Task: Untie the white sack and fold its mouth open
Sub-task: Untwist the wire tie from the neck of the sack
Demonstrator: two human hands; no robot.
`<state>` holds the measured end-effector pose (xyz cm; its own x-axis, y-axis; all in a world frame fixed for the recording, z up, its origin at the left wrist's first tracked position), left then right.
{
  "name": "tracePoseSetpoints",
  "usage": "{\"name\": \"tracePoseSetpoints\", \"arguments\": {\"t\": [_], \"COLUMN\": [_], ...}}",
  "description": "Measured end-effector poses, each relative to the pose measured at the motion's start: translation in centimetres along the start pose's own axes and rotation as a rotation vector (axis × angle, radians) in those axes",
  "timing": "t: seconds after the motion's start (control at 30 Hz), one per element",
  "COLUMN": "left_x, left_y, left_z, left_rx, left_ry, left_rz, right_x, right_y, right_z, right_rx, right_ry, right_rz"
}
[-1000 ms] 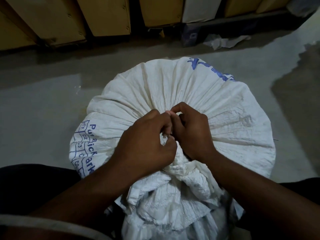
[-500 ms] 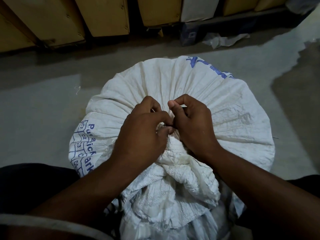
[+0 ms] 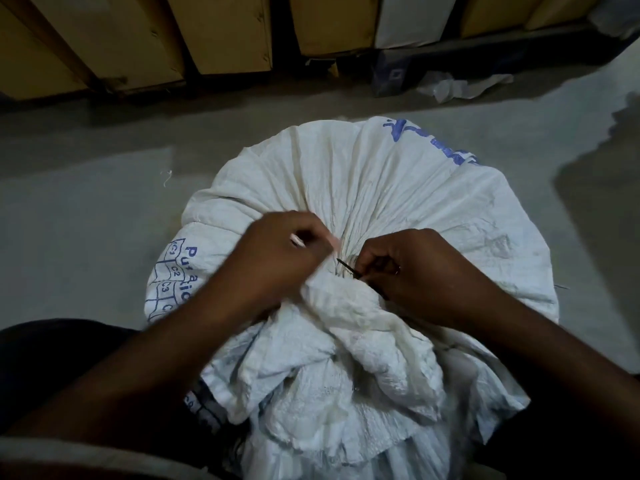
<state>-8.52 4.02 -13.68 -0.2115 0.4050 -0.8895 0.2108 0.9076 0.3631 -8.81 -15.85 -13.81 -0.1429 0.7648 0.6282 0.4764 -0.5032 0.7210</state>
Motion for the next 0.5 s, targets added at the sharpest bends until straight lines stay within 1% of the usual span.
{"name": "tracePoseSetpoints", "arguments": {"t": [0.03,0.07,0.17,0.23,0.3,0.37,0.47,0.5], "left_x": [0.4,0.8,2.1,2.5,2.5,2.5,2.3,2.4], "left_y": [1.1,2.0,2.5,2.2,1.9,1.4,0.5,0.2], "left_z": [0.5,0.9,1.4,1.4,1.4,1.2,1.0,1.0], "left_rx": [-0.003,0.005,0.122,0.204,0.266,0.283,0.206,0.18], "left_ry": [0.086,0.14,0.2,0.24,0.243,0.2,0.092,0.083], "left_rz": [-0.052,-0.02,0.291,0.37,0.421,0.44,0.385,0.356], "right_x": [0.1,0.0,0.3,0.6,0.7,0.8,0.9,1.0], "right_y": [-0.1,-0.2,-0.5,-0.7,-0.8,-0.9,-0.9,-0.9], "right_z": [-0.1,-0.2,-0.4,-0.5,-0.5,-0.5,-0.4,-0.3], "right_rx": [-0.01,-0.018,-0.027,-0.047,-0.067,-0.077,-0.107,-0.123], "right_ry": [-0.017,-0.032,-0.041,-0.04,-0.043,-0.047,-0.047,-0.044], "right_rz": [-0.001,0.003,0.004,0.013,0.04,0.079,0.141,0.152]}}
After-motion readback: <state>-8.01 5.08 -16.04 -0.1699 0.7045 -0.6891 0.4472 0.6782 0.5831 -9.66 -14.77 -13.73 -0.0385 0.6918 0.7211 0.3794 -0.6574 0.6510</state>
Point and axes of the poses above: each hand's wrist, its own z-axis towards the middle knuckle, its own y-axis out of the back of the hand, x = y × z, the point moved 3 cm from there along z, towards the middle knuckle, and after that the axes turned 7 degrees about -z, right-handed, at the moved point
